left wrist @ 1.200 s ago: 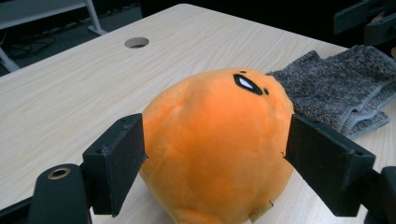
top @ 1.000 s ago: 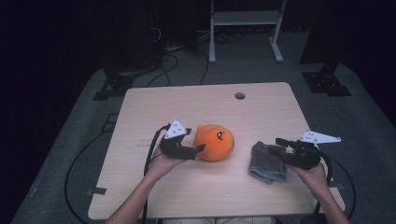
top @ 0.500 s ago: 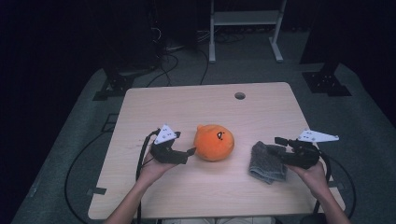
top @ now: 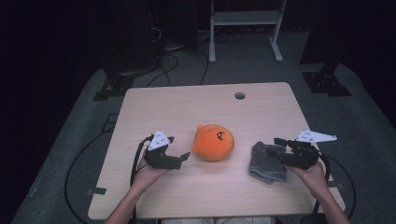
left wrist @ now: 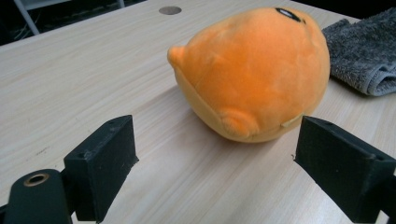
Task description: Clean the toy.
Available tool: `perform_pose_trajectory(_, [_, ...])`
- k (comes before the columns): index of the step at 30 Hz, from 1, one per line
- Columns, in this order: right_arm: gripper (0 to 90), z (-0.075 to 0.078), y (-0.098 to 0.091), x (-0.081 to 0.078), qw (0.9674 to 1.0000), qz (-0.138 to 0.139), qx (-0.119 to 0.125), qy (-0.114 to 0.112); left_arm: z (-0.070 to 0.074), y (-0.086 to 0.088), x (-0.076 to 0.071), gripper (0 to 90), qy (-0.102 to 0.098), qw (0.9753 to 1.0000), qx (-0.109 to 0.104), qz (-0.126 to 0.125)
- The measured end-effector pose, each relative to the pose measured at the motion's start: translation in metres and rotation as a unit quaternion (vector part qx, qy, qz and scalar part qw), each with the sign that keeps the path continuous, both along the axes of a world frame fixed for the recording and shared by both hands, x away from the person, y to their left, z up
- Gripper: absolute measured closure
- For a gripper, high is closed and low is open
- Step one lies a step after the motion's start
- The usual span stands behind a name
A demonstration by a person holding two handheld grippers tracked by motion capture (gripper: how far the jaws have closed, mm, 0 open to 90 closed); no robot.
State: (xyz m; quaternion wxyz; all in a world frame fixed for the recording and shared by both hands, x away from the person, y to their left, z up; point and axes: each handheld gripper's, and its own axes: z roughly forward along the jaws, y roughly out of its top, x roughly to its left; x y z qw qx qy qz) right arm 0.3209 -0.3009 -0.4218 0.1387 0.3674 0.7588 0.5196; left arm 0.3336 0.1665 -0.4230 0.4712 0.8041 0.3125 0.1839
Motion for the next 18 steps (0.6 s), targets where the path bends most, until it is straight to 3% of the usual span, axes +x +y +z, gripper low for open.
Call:
perform_pose_trajectory(12, [34.0,-0.002,0.002,-0.005,1.0,0.0,-0.004,-0.003,-0.015,0.015,-0.012,10.5,0.016,0.9998,0.009,0.006])
perform_pose_trajectory(15, [33.3,-0.003,0.002,-0.007,1.0,-0.005,-0.001,-0.007,-0.021,0.015,-0.015,10.4,0.013,0.9997,0.023,0.004])
perform_pose_trajectory(18, [32.9,-0.006,0.0,-0.012,0.9997,-0.017,0.011,-0.013,-0.024,0.018,-0.017,9.8,0.017,0.9998,0.013,0.004])
